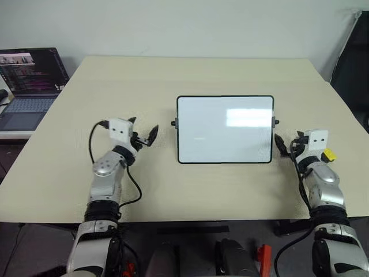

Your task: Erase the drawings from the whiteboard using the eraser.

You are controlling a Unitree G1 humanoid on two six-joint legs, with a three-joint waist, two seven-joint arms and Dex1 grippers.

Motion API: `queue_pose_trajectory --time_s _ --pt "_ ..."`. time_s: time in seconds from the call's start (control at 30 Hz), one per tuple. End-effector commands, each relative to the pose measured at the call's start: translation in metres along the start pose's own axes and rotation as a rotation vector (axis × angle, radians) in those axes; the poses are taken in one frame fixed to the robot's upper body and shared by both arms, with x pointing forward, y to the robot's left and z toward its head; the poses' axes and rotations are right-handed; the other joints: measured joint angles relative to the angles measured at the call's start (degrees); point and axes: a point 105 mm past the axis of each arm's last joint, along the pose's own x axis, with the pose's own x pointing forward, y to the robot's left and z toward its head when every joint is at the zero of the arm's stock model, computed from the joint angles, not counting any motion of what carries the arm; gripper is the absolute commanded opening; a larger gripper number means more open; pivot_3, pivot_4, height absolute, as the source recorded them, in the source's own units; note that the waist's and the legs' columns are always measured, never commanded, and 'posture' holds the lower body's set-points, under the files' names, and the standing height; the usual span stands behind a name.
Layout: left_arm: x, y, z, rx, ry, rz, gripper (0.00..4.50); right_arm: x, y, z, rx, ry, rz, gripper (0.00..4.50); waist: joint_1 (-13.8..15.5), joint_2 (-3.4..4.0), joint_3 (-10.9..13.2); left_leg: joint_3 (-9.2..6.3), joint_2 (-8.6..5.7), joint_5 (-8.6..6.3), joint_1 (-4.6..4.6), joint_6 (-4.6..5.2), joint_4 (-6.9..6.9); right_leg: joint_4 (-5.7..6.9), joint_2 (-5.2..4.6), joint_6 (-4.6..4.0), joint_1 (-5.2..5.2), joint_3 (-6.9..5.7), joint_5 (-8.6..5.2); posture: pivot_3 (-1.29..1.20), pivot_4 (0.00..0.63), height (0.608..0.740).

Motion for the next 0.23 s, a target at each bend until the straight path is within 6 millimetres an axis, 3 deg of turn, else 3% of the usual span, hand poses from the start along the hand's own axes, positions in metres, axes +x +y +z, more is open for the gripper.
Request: queue_pose_trajectory --time_s 0.03,0.13,0.23 --pt "0.006 -0.001 0.010 0.022 -0.062 -0.005 4.50 0.007 -0.004 0.018 -0.008 -0.070 -0.031 4.48 -0.2 0.00 0.0 0.01 0.01 0.00 0.00 0.00 0.00 0.00 0.00 0.00 0.00 0.00 0.00 0.00 0.150 0.740" --pt "0.008 -0.010 -0.001 -0.012 -0.041 0.006 4.50 0.004 -0.005 0.003 0.003 -0.027 -0.054 4.48 -0.2 0.00 0.0 0.01 0.01 0.00 0.00 0.00 0.00 0.00 0.00 0.00 0.00 0.00 0.00 0.00 0.150 0.740" --pt "0.010 -0.016 -0.007 -0.009 -0.026 -0.010 4.50 0.005 -0.004 -0.001 0.008 -0.022 -0.056 4.48 -0.1 0.00 0.0 -0.01 0.00 0.00 0.00 0.00 0.01 -0.01 0.00 0.00 0.02 -0.01 0.00 0.00 0.150 0.740"
